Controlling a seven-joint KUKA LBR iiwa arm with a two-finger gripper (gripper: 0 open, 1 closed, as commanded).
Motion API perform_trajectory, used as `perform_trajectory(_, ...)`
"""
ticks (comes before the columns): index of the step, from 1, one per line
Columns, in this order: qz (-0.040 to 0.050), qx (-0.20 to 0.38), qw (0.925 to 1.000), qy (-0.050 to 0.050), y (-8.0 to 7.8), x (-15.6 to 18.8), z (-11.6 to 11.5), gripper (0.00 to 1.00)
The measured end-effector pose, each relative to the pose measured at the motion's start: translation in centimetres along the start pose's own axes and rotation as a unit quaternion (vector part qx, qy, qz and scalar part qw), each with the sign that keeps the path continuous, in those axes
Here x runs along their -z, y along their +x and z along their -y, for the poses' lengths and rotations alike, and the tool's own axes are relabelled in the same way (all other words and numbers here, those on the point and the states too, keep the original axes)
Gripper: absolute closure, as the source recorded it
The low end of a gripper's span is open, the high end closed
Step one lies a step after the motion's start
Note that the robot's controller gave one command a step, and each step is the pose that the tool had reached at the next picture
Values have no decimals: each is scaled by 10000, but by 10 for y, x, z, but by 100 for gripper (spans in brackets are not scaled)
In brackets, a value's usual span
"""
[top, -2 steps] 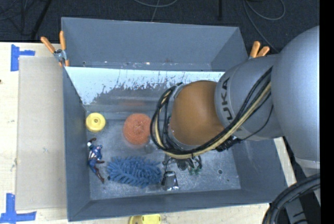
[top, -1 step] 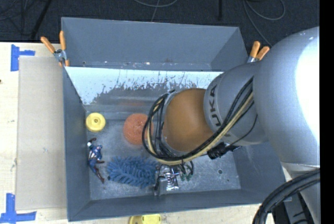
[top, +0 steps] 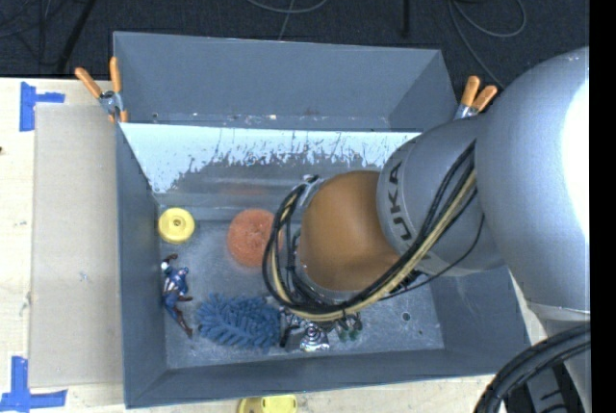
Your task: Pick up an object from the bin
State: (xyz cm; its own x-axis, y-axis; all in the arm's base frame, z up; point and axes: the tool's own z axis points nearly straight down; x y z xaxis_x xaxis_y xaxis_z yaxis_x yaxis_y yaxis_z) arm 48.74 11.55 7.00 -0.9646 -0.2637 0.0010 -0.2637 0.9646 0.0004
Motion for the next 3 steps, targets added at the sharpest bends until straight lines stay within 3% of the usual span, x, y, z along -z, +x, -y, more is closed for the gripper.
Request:
perform_trajectory(1, 0, -5, 10000, 0, 0, 0, 0, 100)
perform_trajectory(2, 7, -120, 9999, 2, -16, 121, 4, 100)
perform_trajectory(3, 5, -123, 9999, 1, -16, 121, 4, 100)
